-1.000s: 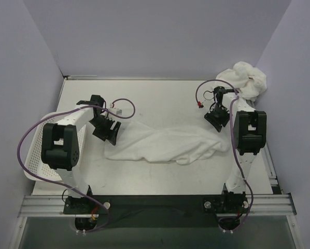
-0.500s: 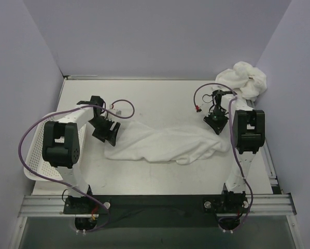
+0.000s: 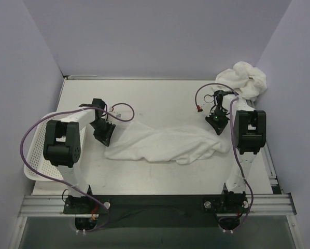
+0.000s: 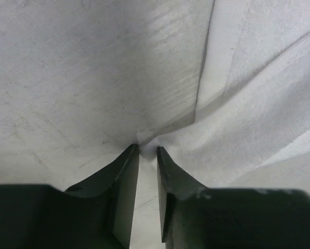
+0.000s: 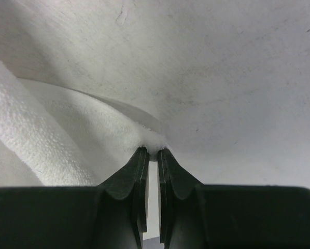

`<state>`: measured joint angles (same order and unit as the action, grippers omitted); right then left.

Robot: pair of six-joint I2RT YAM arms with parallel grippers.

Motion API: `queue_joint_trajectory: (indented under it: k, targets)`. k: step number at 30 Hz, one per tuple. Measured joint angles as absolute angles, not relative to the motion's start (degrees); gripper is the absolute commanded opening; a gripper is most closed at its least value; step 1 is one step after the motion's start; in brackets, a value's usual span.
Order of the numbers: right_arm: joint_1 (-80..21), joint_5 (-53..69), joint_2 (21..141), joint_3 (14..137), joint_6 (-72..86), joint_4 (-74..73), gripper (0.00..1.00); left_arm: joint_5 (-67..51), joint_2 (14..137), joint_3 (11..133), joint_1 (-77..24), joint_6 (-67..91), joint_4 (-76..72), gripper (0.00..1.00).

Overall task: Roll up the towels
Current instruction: Flatten the towel

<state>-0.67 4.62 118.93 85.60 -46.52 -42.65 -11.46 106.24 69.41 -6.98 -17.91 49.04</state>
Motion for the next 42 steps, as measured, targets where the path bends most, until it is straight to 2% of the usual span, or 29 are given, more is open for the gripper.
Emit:
queue_joint_trajectory:
  k: [1,4,5,6,15,31,37,42]
  targets:
    - [-0.34,4.93,118.65,85.30,-46.46,-42.63,0.00,-11.44,106.24,69.19,-6.98,-17.78,48.66,0.18]
    - [0.64,6.44,117.71,84.36,-45.60,-43.03,0.00,-11.92,106.19,68.84,-6.98,-16.99,48.42,0.09]
    - [1.19,7.01,117.25,84.05,-45.01,-43.16,0.00,-12.19,106.19,68.82,-6.98,-16.86,48.40,0.02]
    - [1.69,7.51,116.77,83.88,-44.56,-43.29,0.00,-12.43,106.19,68.79,-6.98,-16.67,48.40,0.00]
    - [5.67,12.10,110.08,85.01,-41.30,-44.99,0.00,-15.00,104.22,68.99,-6.11,-15.53,48.45,0.00]
    - [10.11,18.48,107.50,98.65,-38.96,-51.55,0.00,-17.34,97.30,82.35,-2.70,-13.89,48.62,0.00]
    - [13.56,20.53,106.74,108.90,-36.88,-53.71,0.00,-21.43,97.30,93.69,3.97,-10.94,48.77,0.00]
    - [14.74,23.00,103.44,116.20,-33.43,-54.87,0.00,-24.69,96.64,101.86,4.91,-9.82,48.18,0.00]
